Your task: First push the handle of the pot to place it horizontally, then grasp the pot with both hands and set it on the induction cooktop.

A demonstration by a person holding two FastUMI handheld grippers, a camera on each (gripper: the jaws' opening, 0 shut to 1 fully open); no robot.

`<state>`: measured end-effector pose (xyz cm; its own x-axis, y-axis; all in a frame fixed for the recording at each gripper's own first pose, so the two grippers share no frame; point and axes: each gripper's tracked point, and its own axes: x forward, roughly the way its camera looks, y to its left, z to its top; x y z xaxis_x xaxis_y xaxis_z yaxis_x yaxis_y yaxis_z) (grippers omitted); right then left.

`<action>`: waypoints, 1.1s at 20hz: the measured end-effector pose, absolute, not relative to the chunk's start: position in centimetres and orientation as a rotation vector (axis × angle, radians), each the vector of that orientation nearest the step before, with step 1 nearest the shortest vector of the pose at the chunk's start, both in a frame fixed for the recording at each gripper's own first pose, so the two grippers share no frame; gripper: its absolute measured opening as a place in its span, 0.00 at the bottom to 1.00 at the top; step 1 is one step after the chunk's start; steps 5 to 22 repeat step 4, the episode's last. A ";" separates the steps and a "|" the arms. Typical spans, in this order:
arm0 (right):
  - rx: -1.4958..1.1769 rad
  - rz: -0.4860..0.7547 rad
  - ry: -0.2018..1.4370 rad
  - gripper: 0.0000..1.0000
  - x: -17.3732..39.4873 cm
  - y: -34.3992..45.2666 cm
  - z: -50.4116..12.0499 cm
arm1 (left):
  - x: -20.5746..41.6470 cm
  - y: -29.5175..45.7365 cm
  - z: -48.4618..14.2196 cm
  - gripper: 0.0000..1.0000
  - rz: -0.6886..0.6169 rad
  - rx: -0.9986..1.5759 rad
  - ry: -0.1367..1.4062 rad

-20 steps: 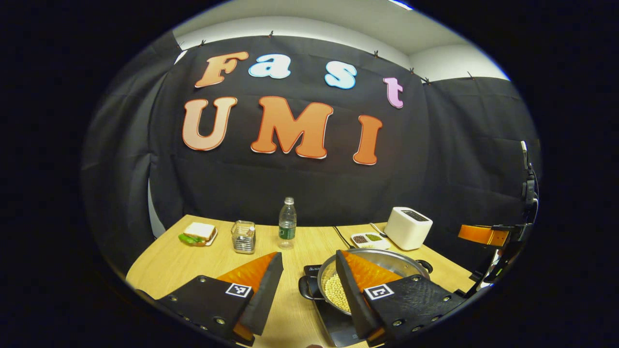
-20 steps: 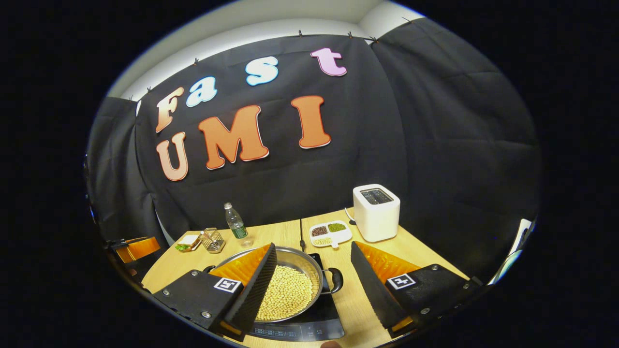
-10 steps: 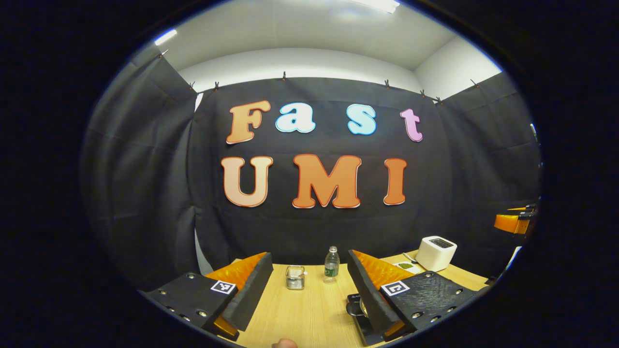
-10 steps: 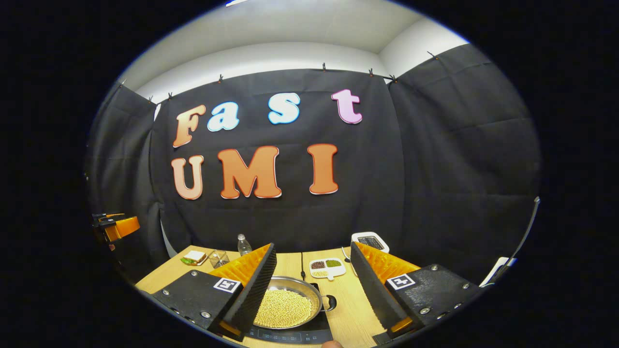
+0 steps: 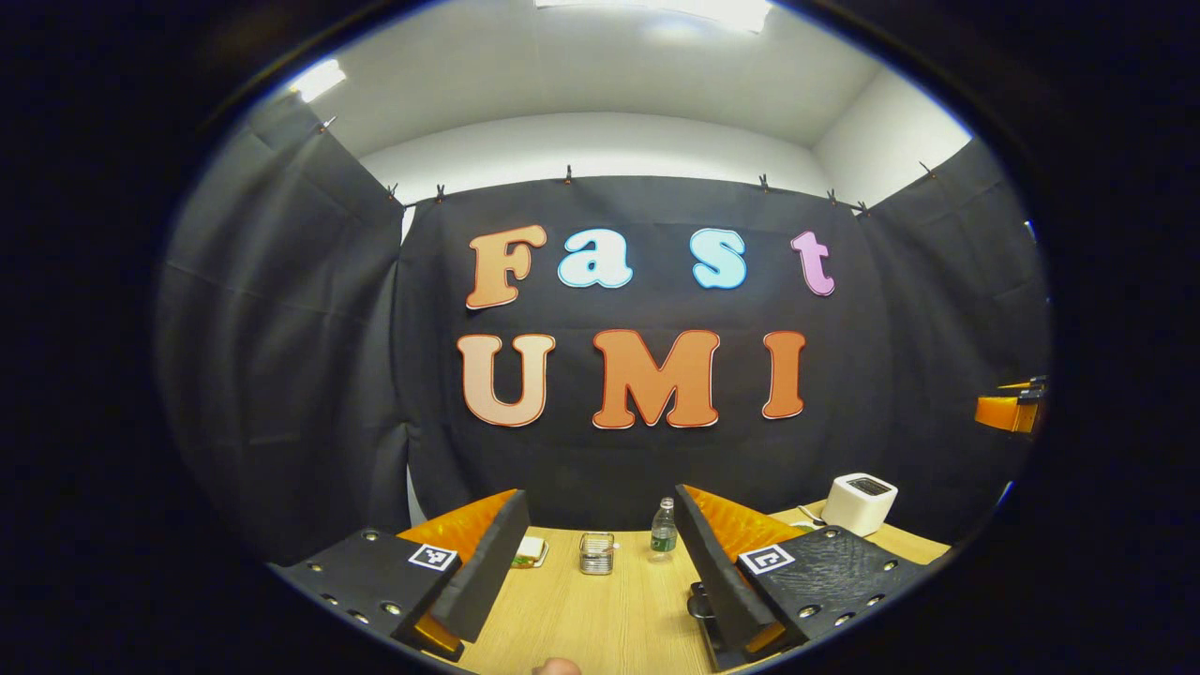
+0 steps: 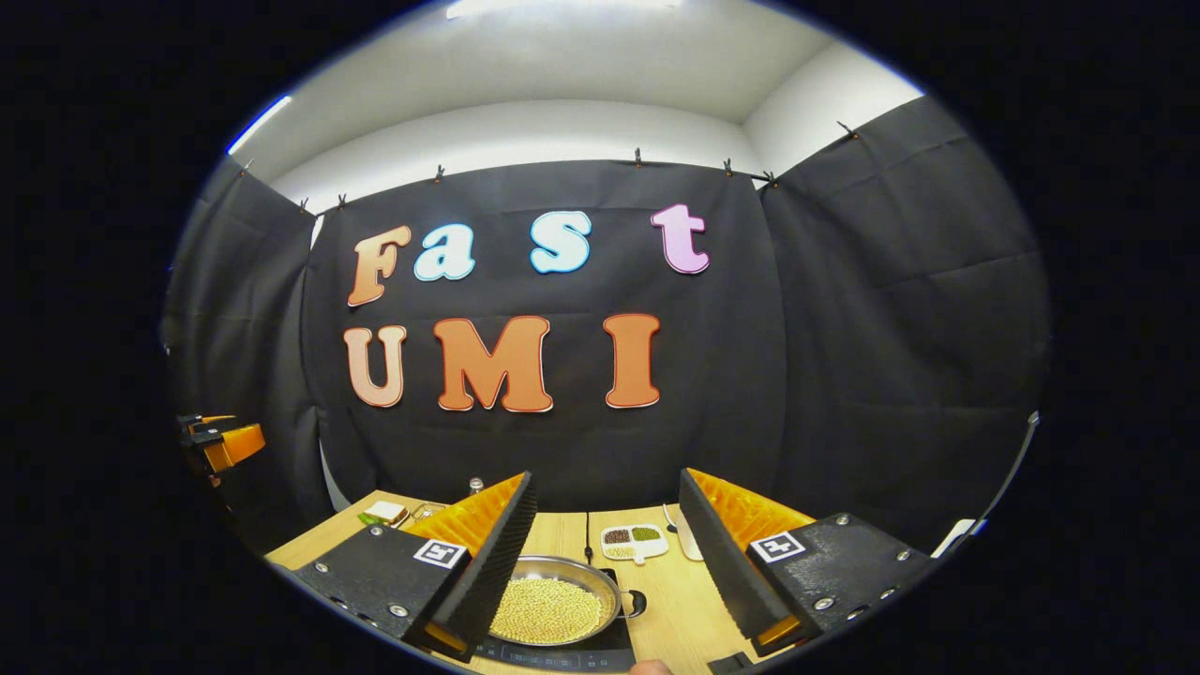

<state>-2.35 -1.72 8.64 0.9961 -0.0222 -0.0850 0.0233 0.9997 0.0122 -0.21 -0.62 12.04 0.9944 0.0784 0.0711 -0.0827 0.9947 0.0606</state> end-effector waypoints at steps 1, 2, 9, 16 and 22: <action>0.014 -0.022 0.089 0.94 -2.3 -2.0 8.4 | -0.3 -0.9 12.0 0.93 0.080 0.059 -0.067; 0.019 -0.019 0.092 0.94 -2.2 -2.1 8.2 | -0.2 -1.0 11.9 0.93 0.076 0.055 -0.063; 0.031 -0.010 0.104 0.95 -2.0 -2.4 7.6 | -0.1 -1.5 11.6 0.93 0.071 0.050 -0.051; 0.031 -0.010 0.104 0.95 -2.0 -2.4 7.6 | -0.1 -1.5 11.6 0.93 0.071 0.050 -0.051; 0.031 -0.010 0.104 0.95 -2.0 -2.4 7.6 | -0.1 -1.5 11.6 0.93 0.071 0.050 -0.051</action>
